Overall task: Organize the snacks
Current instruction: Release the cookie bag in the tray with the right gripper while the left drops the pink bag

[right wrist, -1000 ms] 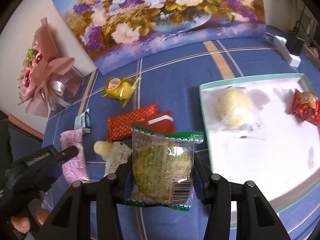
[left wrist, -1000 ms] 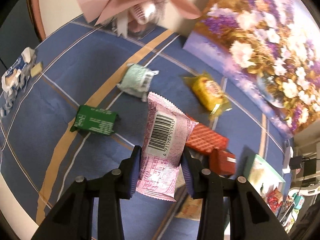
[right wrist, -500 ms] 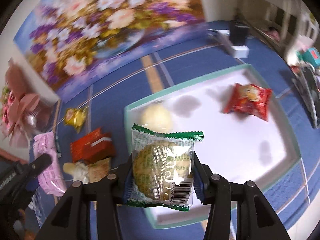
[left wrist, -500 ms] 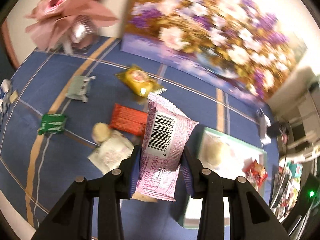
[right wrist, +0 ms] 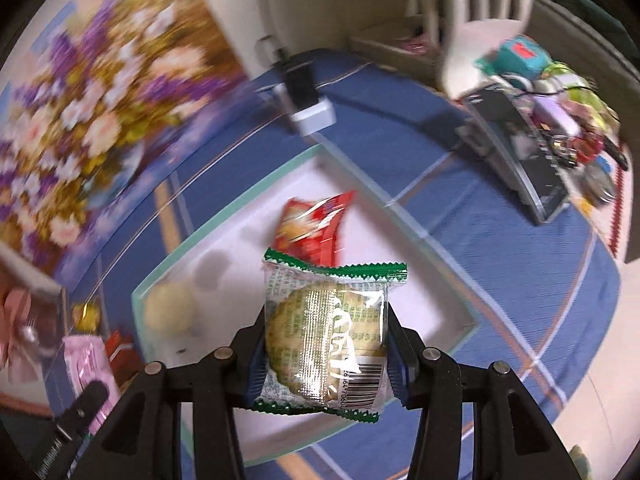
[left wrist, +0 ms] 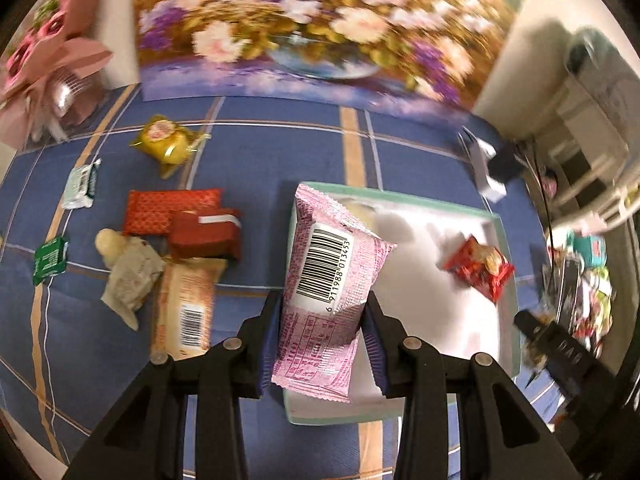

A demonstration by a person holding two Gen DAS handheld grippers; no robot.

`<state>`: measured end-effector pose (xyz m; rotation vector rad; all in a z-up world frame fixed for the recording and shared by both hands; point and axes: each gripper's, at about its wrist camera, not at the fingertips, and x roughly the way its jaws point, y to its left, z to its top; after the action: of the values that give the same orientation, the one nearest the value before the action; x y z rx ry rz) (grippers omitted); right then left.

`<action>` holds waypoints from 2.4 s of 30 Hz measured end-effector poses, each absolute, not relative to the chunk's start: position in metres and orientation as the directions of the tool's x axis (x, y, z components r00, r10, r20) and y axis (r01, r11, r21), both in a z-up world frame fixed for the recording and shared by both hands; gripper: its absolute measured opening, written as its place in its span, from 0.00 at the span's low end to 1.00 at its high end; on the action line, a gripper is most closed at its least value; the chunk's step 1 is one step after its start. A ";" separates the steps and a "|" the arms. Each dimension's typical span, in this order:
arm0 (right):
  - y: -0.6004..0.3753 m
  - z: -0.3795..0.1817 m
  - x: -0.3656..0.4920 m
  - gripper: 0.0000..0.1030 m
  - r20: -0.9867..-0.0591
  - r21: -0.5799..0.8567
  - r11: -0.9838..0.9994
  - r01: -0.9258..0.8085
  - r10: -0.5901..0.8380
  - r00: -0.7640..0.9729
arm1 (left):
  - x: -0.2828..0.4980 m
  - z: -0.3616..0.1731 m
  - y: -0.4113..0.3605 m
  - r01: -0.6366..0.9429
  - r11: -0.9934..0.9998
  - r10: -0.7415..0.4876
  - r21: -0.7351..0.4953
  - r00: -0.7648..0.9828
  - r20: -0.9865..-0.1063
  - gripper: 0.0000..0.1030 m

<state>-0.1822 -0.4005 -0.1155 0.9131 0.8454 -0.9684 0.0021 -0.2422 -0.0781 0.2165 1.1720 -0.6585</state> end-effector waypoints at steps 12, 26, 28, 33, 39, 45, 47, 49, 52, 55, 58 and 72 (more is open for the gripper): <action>-0.419 -0.126 -0.202 0.50 -0.909 0.236 0.241 0.942 -0.289 0.301 | -0.034 -0.099 -0.273 0.672 0.734 -0.320 -0.097 0.216 -0.923 0.39; -0.419 -0.175 -0.181 0.50 -0.959 0.174 0.267 0.948 -0.174 0.225 | -0.038 -0.144 -0.288 0.690 0.723 -0.229 -0.040 0.185 -0.956 0.40; -0.418 -0.179 -0.181 0.50 -0.962 0.170 0.267 0.948 -0.165 0.219 | -0.038 -0.146 -0.288 0.687 0.725 -0.223 -0.040 0.180 -0.958 0.40; -0.417 -0.177 -0.181 0.51 -0.960 0.170 0.269 0.948 -0.171 0.221 | -0.038 -0.139 -0.286 0.684 0.727 -0.245 -0.058 0.180 -0.953 0.62; -0.417 -0.170 -0.185 0.51 -0.954 0.187 0.268 0.945 -0.178 0.240 | -0.041 -0.120 -0.282 0.690 0.721 -0.285 -0.068 0.206 -0.936 0.70; -0.418 -0.163 -0.187 0.51 -0.949 0.193 0.275 0.942 -0.192 0.251 | -0.032 -0.114 -0.276 0.661 0.747 -0.284 -0.071 0.221 -0.933 0.70; -0.419 -0.162 -0.185 0.61 -0.946 0.202 0.279 0.939 -0.194 0.261 | -0.023 -0.113 -0.268 0.626 0.778 -0.263 -0.049 0.254 -0.931 0.80; -0.419 -0.161 -0.182 0.70 -0.940 0.217 0.292 0.931 -0.196 0.281 | -0.014 -0.111 -0.260 0.589 0.808 -0.241 -0.025 0.291 -0.926 0.87; -0.415 -0.158 -0.175 0.80 -0.936 0.207 0.324 0.923 -0.209 0.283 | 0.000 -0.109 -0.248 0.527 0.850 -0.208 0.002 0.339 -0.917 0.88; -0.413 -0.160 -0.169 0.83 -0.932 0.214 0.352 0.911 -0.205 0.298 | 0.015 -0.111 -0.234 0.451 0.892 -0.176 0.008 0.365 -0.914 0.93; -0.410 -0.161 -0.163 0.94 -0.930 0.216 0.371 0.903 -0.204 0.306 | 0.029 -0.116 -0.220 0.386 0.922 -0.145 0.013 0.376 -0.915 0.97; -0.372 -0.136 -0.126 1.00 -0.914 0.201 0.483 0.852 -0.220 0.340 | 0.079 -0.106 -0.146 0.198 0.980 -0.048 0.036 0.406 -0.912 0.99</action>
<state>-0.1265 -0.3721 -0.1357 0.7804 0.9765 -0.7986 0.0788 -0.1462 -0.1064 0.1463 1.1430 -0.1558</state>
